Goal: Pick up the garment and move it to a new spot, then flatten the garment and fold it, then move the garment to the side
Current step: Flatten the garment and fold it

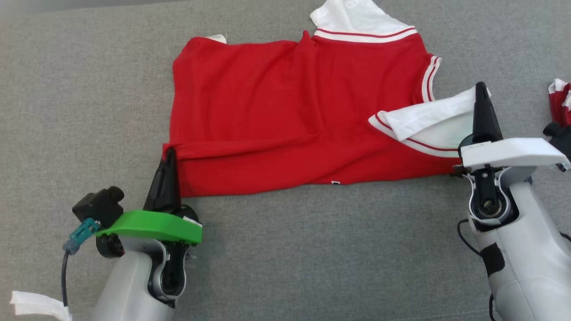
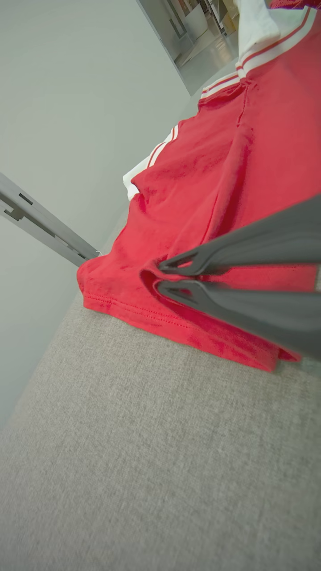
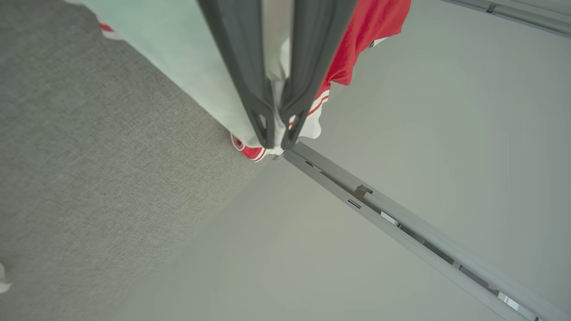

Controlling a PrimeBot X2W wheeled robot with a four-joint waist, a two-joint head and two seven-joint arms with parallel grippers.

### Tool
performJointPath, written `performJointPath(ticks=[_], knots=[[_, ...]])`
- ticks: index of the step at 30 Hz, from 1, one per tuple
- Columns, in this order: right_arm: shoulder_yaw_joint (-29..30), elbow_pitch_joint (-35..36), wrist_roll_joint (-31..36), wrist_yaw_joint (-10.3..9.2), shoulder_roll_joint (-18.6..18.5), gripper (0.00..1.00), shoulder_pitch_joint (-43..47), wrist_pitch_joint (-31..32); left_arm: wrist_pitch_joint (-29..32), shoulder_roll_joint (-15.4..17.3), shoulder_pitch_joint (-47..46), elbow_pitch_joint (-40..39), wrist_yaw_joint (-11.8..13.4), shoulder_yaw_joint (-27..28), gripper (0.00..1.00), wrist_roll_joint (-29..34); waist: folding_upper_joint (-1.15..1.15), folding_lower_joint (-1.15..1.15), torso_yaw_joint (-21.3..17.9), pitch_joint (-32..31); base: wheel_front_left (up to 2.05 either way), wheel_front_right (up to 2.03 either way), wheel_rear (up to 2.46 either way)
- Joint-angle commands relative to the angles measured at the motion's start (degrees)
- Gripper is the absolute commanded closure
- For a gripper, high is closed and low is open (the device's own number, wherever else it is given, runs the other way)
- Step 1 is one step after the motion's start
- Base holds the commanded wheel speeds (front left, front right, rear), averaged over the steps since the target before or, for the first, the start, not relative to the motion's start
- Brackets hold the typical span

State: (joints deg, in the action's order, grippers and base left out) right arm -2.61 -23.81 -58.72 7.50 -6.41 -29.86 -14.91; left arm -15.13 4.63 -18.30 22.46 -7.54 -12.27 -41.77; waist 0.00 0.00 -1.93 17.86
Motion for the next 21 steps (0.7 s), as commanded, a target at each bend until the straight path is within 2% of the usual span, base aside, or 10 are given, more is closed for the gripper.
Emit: performJointPath(ticks=[1,8,9,10,11,12,18,21], knots=[[0.26,-1.15,0.80,-0.04,-0.25,1.00,-1.70,-0.18,0.01,0.60,-1.89,0.39,0.12,-0.09,1.00,-0.11,0.00,0.00,0.64,2.33,0.00,0.00,0.00],[2.01,-5.31,4.60,-0.04,0.39,1.00,-8.00,-0.31,0.01,1.35,-6.43,2.27,0.13,0.73,1.00,-0.10,0.00,0.00,0.82,5.14,0.00,0.00,0.00],[1.86,-5.43,5.06,-0.04,0.48,0.81,-8.34,-0.31,0.01,1.33,-6.64,2.31,0.12,0.92,1.00,0.02,0.00,0.00,0.80,5.29,0.00,0.00,0.00],[0.96,-5.01,5.70,-0.04,0.41,0.54,-8.68,-0.32,0.00,1.26,-6.87,2.16,0.13,1.21,0.98,0.28,0.00,0.00,0.79,5.46,0.00,0.00,0.00],[1.03,-4.66,6.46,-0.04,0.12,0.00,-8.72,-0.32,0.01,1.19,-6.95,1.97,0.13,1.30,0.57,0.24,0.00,0.00,0.76,5.54,0.00,0.00,0.00],[1.01,-4.03,7.79,-0.04,-0.63,0.00,-8.50,-0.33,0.01,1.31,-6.92,1.62,0.13,1.70,0.00,0.58,0.00,0.00,0.73,5.59,0.00,0.00,0.00],[4.63,0.22,19.06,-0.04,-1.66,0.00,-4.07,-0.32,0.01,0.34,-3.42,-0.24,0.13,6.50,0.00,2.92,0.00,0.00,0.50,5.09,0.00,0.00,0.00],[6.51,1.91,25.85,-0.04,-1.31,0.00,-0.69,-0.32,0.01,-0.08,-1.43,0.07,0.12,5.62,0.00,4.99,0.00,0.00,0.30,4.67,0.00,0.00,0.00]])
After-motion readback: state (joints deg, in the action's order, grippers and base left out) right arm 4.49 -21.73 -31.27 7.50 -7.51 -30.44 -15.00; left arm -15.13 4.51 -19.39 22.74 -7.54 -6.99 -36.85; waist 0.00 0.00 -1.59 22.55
